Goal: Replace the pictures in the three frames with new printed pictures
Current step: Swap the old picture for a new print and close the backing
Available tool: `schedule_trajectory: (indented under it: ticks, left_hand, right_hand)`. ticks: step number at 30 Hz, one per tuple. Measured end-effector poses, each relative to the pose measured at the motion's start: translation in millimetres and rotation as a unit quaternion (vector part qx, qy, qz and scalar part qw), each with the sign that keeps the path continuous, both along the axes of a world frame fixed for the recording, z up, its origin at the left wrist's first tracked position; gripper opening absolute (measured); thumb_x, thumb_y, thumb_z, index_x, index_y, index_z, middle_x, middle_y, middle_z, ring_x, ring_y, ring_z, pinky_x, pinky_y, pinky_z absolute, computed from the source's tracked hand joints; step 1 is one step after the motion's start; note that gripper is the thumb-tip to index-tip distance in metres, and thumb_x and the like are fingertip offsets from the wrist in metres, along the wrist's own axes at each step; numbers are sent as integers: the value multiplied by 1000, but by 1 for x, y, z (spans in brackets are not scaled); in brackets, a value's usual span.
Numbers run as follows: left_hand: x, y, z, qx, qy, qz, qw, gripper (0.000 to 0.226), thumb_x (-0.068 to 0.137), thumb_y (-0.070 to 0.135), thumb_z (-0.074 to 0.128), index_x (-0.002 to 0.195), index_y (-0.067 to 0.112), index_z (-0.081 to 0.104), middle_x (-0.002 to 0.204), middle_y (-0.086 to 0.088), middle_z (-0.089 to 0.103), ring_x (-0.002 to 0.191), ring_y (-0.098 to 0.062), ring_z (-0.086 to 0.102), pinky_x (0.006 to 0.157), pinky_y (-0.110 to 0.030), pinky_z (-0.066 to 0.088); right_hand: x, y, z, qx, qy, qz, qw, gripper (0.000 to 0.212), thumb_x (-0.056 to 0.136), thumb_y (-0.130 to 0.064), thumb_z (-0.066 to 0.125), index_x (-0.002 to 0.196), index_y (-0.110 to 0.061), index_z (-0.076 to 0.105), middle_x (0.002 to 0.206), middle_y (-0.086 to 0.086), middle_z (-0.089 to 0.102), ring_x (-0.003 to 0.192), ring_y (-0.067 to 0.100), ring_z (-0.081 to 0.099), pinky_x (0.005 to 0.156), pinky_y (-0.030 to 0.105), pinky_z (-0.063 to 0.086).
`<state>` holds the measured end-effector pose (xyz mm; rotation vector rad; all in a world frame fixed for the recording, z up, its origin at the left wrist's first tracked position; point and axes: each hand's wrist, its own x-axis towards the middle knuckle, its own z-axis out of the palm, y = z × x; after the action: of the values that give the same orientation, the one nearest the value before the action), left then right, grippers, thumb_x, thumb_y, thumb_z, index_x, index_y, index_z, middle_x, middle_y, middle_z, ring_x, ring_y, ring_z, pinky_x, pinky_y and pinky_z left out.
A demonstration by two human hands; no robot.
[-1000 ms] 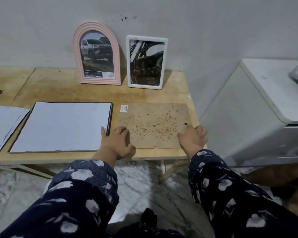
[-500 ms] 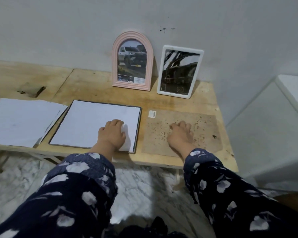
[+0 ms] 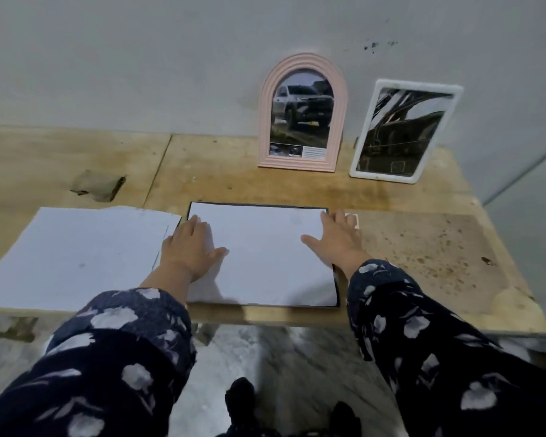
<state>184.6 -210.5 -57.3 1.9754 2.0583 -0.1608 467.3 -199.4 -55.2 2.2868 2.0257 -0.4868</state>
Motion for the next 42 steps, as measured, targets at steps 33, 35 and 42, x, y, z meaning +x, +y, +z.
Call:
schedule_trajectory:
  ticks: [33, 35, 42]
  left_hand:
    - [-22, -4, 26, 153, -396, 199, 883, 29, 98, 25, 52, 120, 6, 49, 109, -16, 63, 101, -34, 58, 78, -31, 41]
    - [-29, -13, 38, 171, -425, 230, 858, 27, 101, 24, 46, 115, 4, 55, 116, -15, 61, 108, -33, 56, 82, -31, 39]
    - [-83, -69, 49, 215, -446, 346, 797, 25, 102, 22, 42, 116, 4, 52, 121, -13, 58, 110, -31, 54, 87, -31, 37]
  right_hand:
    - [-41, -31, 58, 156, 453, -330, 813, 41, 86, 0, 54, 123, -18, 52, 113, 3, 58, 81, 13, 55, 59, 22, 44]
    - [-41, -35, 66, 142, 483, -331, 798, 54, 85, -8, 64, 133, -22, 44, 122, 4, 57, 93, 19, 59, 65, 27, 50]
    - [-87, -59, 65, 44, 457, -219, 861, 27, 94, -15, 54, 120, -13, 60, 120, 4, 63, 99, 19, 60, 82, 32, 49]
